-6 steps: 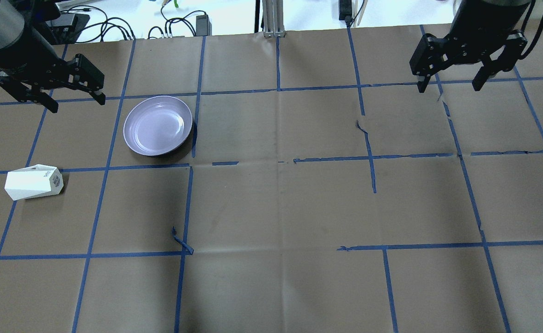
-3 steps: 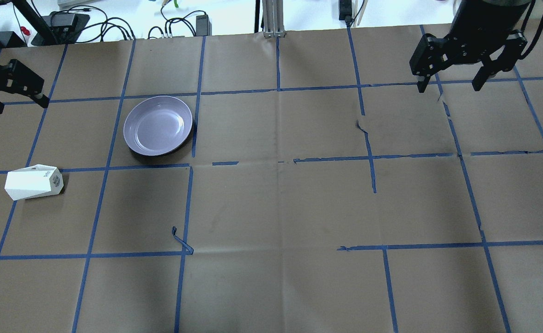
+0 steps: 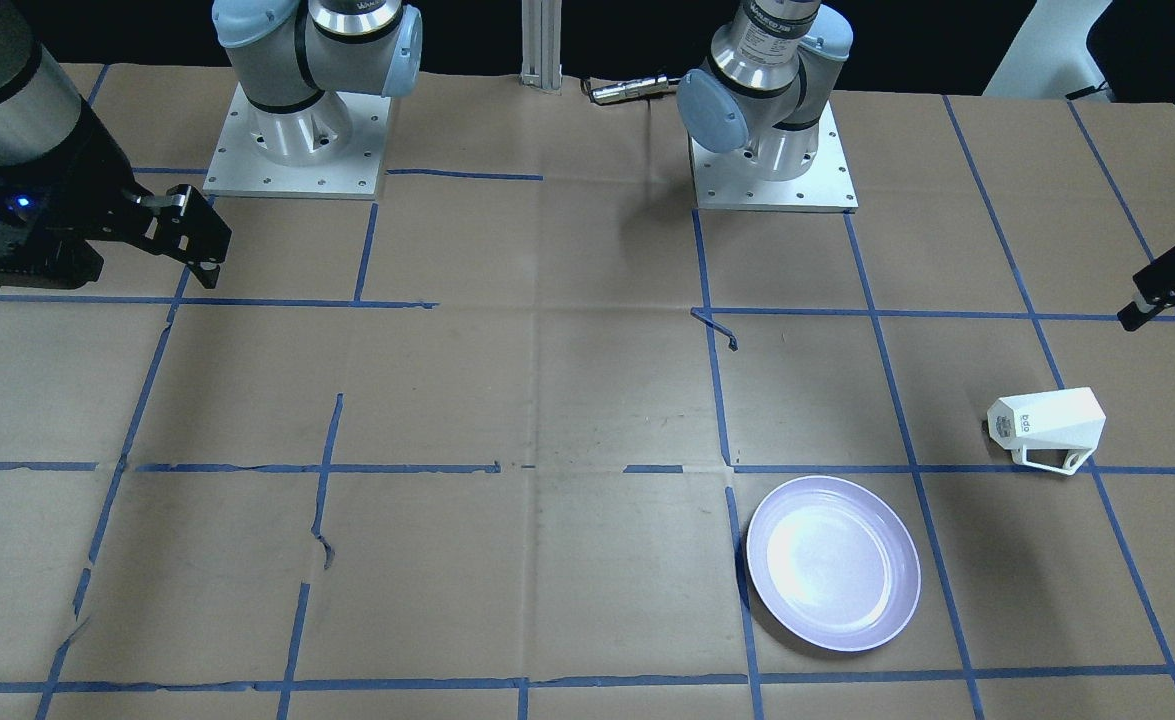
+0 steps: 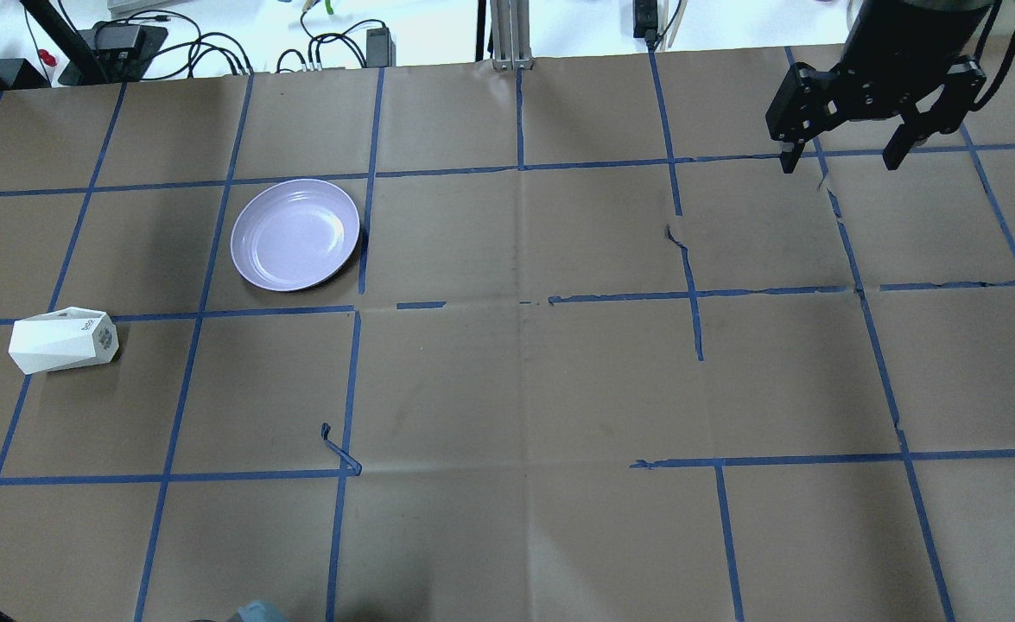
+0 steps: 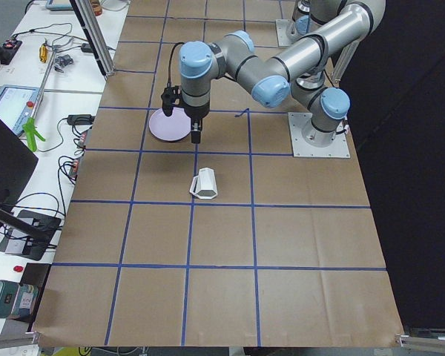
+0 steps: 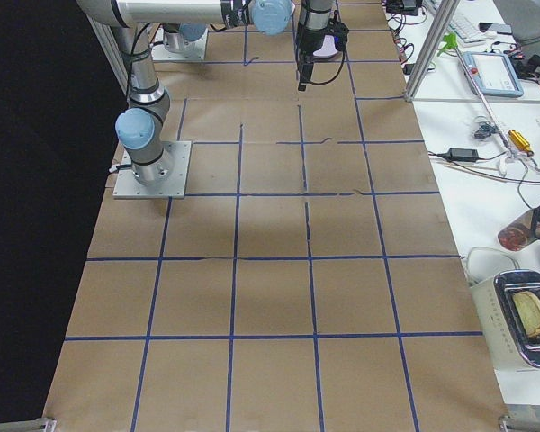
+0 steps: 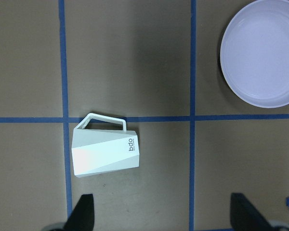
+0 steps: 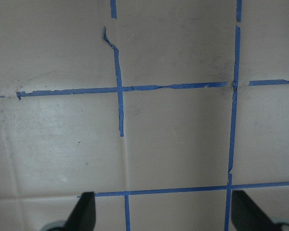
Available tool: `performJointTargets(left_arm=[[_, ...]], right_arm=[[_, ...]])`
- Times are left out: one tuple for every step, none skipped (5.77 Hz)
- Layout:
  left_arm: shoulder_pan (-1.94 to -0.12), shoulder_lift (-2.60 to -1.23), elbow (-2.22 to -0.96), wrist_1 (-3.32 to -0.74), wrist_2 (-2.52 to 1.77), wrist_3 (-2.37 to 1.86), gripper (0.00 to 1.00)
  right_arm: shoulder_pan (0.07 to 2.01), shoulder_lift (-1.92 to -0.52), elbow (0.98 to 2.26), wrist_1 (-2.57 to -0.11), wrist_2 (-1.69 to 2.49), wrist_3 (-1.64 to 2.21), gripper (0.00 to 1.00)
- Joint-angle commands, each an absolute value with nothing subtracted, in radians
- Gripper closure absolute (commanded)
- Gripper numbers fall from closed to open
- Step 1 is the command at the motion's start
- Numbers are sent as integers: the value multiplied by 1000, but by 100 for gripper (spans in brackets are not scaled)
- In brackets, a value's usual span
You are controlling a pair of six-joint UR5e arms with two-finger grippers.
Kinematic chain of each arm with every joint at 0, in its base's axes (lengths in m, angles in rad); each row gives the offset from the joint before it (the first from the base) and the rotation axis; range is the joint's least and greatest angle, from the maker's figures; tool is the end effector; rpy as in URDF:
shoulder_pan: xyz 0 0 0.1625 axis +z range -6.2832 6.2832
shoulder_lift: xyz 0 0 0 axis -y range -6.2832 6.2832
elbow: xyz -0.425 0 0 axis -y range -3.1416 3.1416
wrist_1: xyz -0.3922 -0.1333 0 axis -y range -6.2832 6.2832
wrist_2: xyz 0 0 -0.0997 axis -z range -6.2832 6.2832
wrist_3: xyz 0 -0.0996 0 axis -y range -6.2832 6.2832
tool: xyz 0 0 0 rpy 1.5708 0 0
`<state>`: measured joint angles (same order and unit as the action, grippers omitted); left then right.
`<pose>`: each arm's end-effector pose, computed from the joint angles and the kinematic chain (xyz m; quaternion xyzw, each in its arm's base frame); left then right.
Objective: Flip cup and place on plate
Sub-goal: 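Lower the left gripper and grasp the white mug's rim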
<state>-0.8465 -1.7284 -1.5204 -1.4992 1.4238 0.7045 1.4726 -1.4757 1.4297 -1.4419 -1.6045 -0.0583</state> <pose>0.2555 -0.5120 0.4383 0.0112 -0.9971 0.0347 0.0671 0.0780 -0.5335 0.4962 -0.0192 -0.9988 -0.0426 0.0135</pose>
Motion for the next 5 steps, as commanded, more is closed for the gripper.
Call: performJointTargets(left_arm=[[-743,-1782,-1520,-1499,1312,774,1],[-720,-1811,-1505,-1503,1292,807,1],[-671,-1859,-1467,-1549,1214,822,1],[-637,-1906,-1427,-1622,1134,837,1],[-612,-1945,-1411,-1690,1059,859,1]], right_arm=[[1473,-1476,1430,-1442,-1605,-58,0],[1473,-1476,1430,-1442,-1605,-58,0],[1473,-1476,1430,-1442,-1605,-58,0],[1473,-1476,1430,-1442,-1605,-58,0],[1473,-1476,1430,-1442,-1605,-58,0]])
